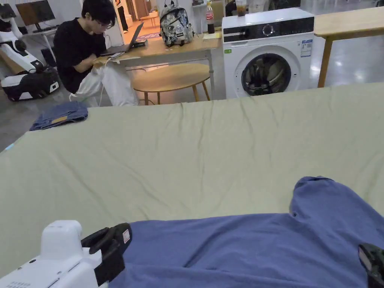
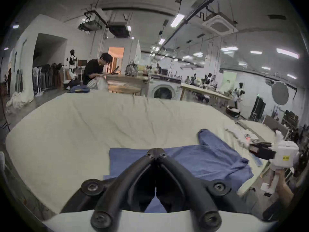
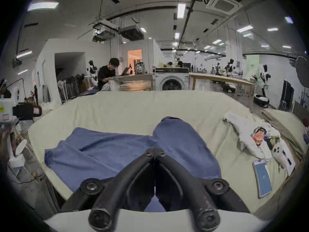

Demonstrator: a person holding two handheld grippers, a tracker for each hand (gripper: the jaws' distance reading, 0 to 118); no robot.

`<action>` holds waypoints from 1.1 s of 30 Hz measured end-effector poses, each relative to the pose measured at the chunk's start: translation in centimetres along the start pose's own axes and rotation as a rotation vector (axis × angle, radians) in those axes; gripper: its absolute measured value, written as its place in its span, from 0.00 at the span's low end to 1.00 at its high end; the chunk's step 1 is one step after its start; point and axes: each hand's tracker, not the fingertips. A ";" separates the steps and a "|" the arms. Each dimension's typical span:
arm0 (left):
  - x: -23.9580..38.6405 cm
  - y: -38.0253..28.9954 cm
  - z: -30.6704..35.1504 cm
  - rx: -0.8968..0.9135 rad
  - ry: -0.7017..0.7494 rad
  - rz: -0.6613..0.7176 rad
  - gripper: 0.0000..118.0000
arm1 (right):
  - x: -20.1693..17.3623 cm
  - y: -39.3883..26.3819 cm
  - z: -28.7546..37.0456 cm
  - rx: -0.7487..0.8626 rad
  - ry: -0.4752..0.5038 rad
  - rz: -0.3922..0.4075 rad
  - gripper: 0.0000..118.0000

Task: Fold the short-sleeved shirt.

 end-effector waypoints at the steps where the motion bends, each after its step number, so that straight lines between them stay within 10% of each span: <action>1: -0.8 0.7 -1.6 -0.042 0.046 -0.017 0.11 | 0.2 -0.2 0.0 0.001 0.002 -0.003 0.00; 3: -3.1 2.0 -4.8 -0.192 0.028 -0.028 0.56 | 0.8 -0.5 -0.1 -0.009 0.003 -0.012 0.00; 14: -8.5 -0.6 -23.4 -0.595 0.180 0.026 0.56 | 6.4 -2.5 -0.9 -0.114 -0.077 -0.142 0.00; 17: -7.5 -1.6 -24.4 -0.623 0.195 0.009 0.48 | 7.4 -2.5 -0.8 -0.132 -0.106 -0.151 0.00; 20: -6.3 -0.4 -24.2 -0.634 0.136 -0.030 0.00 | 8.2 -1.7 -1.4 -0.146 -0.114 -0.139 0.00; 23: -5.9 -1.1 -25.6 -0.676 0.164 -0.049 0.00 | 9.1 0.8 -4.0 -0.186 -0.100 -0.106 0.00; 27: -6.4 -0.6 -25.2 -0.683 0.165 0.036 0.00 | 11.8 5.1 -11.2 -0.332 -0.112 -0.089 0.62; 31: -6.2 -1.0 -24.9 -0.679 0.148 0.000 0.00 | 15.5 6.1 -21.6 -0.532 -0.123 -0.174 0.61; 33: -5.9 -1.0 -24.6 -0.670 0.155 -0.003 0.00 | 16.6 5.2 -25.3 -0.631 -0.163 -0.204 0.28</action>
